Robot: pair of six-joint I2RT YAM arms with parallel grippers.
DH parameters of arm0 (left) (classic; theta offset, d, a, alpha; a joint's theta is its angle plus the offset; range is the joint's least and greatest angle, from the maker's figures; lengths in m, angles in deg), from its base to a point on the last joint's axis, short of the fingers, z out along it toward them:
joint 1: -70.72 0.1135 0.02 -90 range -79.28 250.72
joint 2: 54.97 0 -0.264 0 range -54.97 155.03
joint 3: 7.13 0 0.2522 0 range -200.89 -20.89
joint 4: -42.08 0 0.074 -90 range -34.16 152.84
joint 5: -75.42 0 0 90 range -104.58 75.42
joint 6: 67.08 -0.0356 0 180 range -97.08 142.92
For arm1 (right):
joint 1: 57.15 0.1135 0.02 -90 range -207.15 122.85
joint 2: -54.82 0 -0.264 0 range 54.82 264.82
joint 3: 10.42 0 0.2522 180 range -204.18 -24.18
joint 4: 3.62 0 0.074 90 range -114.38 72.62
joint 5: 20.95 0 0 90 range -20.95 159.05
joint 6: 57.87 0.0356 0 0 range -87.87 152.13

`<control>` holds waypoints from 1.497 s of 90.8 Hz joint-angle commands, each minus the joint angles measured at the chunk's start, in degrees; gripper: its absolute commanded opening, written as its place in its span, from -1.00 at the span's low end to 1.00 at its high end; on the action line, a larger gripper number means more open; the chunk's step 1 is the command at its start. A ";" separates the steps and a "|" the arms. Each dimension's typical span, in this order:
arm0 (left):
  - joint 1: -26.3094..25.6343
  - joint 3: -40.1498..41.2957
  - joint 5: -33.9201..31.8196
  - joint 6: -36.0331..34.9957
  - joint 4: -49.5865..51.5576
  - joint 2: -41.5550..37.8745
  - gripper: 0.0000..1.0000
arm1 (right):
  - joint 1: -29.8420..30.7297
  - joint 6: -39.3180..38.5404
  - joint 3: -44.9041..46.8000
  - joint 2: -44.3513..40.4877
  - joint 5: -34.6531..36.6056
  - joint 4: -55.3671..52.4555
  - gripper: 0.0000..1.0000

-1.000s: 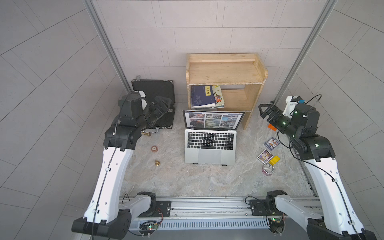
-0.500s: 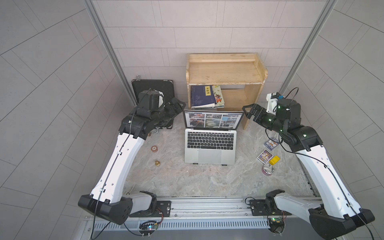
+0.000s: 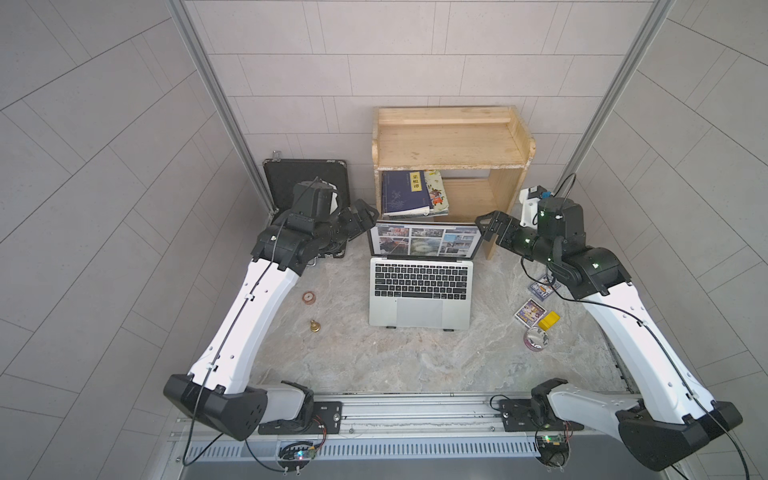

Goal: Close the laptop lid and set it aside
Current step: Close the lid of the laptop.

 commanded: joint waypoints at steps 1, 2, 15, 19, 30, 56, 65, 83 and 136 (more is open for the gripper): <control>-0.61 -1.23 -0.94 -1.67 1.36 1.00 1.00 | 0.36 -1.14 -0.98 0.05 1.42 0.00 1.00; -0.66 -1.23 -0.97 -1.70 1.32 1.06 1.00 | 0.36 -1.14 -0.99 0.09 1.46 0.01 1.00; -1.04 -1.22 -1.47 -2.05 1.35 1.81 1.00 | 0.35 -1.34 -1.66 1.00 1.58 -0.07 1.00; -1.15 -1.25 -1.54 -2.23 1.32 1.98 1.00 | 0.35 -1.45 -1.78 1.26 1.54 -0.06 1.00; -1.37 -1.22 -1.70 -2.60 1.43 2.53 1.00 | 0.35 -1.68 -1.79 1.56 1.73 -0.17 1.00; -1.92 -0.75 -1.79 -2.99 1.54 2.45 1.00 | 0.36 -1.71 -1.10 1.31 1.48 -0.04 1.00; -2.12 -0.41 -1.79 -3.13 1.61 2.07 1.00 | 0.44 -1.57 -0.68 0.92 1.50 0.01 1.00; -3.12 0.94 -2.01 -3.32 1.61 0.90 1.00 | 0.77 -1.58 0.17 0.30 1.46 -0.06 1.00; -5.24 6.09 -2.92 -3.75 1.54 -3.08 1.00 | 2.33 -1.25 4.14 -1.97 2.07 0.65 1.00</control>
